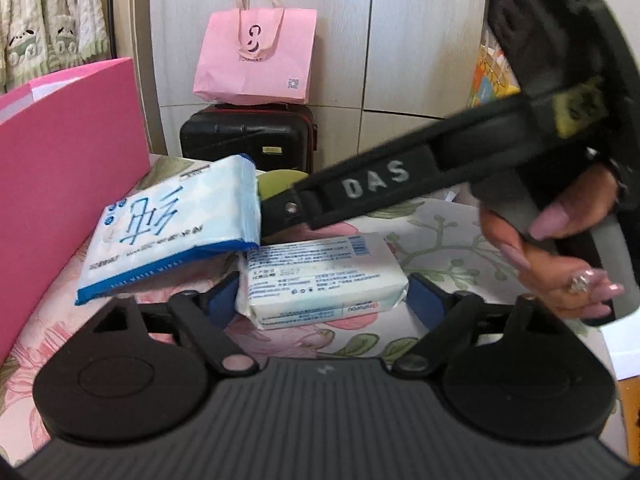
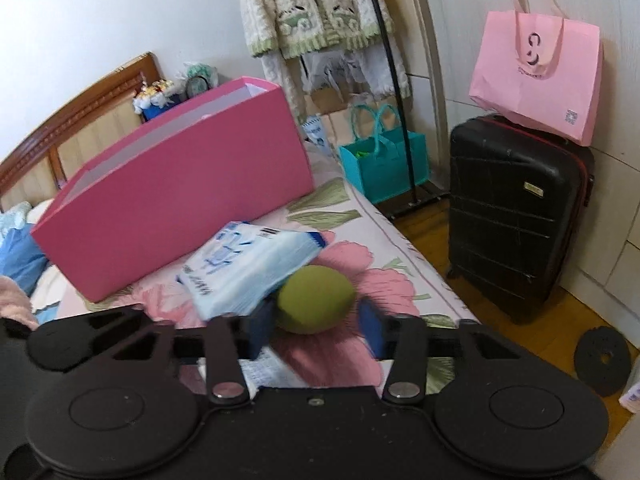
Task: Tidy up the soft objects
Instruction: 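Grasp the white soap packet with the left gripper while the right gripper grasps the green ball, then carry the soap packet and green ball into the pink box and release both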
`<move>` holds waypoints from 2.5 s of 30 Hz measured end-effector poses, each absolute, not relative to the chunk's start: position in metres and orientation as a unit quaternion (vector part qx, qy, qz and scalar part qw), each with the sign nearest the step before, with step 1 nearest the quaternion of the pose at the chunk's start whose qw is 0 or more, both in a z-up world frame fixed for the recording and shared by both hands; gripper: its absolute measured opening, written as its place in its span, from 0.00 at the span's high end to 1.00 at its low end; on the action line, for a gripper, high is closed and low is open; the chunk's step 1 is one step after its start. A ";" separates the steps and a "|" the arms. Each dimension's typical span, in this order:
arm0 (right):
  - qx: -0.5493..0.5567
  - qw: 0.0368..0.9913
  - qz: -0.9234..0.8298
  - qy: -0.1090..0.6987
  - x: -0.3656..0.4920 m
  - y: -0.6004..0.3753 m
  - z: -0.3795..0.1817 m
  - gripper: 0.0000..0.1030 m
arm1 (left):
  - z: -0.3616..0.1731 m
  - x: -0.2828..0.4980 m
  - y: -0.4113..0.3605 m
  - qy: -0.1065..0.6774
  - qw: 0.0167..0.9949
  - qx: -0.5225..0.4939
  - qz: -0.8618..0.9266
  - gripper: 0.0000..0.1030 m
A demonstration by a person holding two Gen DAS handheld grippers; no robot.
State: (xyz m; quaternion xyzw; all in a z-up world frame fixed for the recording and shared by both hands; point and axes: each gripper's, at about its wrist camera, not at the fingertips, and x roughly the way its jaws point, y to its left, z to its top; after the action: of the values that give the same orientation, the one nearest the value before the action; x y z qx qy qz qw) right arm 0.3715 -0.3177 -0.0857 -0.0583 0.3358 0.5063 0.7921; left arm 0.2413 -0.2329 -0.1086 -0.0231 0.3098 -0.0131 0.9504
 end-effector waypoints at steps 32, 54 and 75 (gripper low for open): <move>0.023 0.872 0.385 0.302 0.329 -0.361 -0.072 0.52 | -0.107 0.209 -0.199 0.320 0.940 -0.042 -0.112 0.23; 0.049 0.870 0.359 0.334 0.310 -0.349 -0.088 0.58 | -0.103 0.199 -0.181 0.322 0.936 -0.061 -0.132 0.23; 0.051 0.918 0.200 0.339 0.168 -0.338 -0.068 0.58 | -0.087 0.130 -0.116 0.324 0.924 -0.098 -0.175 0.23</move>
State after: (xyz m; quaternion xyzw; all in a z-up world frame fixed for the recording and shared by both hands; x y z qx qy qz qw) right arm 0.1676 -0.3384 -0.0682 0.0512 0.3389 0.1998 0.9179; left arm 0.1299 -0.1164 -0.0870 -0.0982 0.3242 -0.1754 0.9244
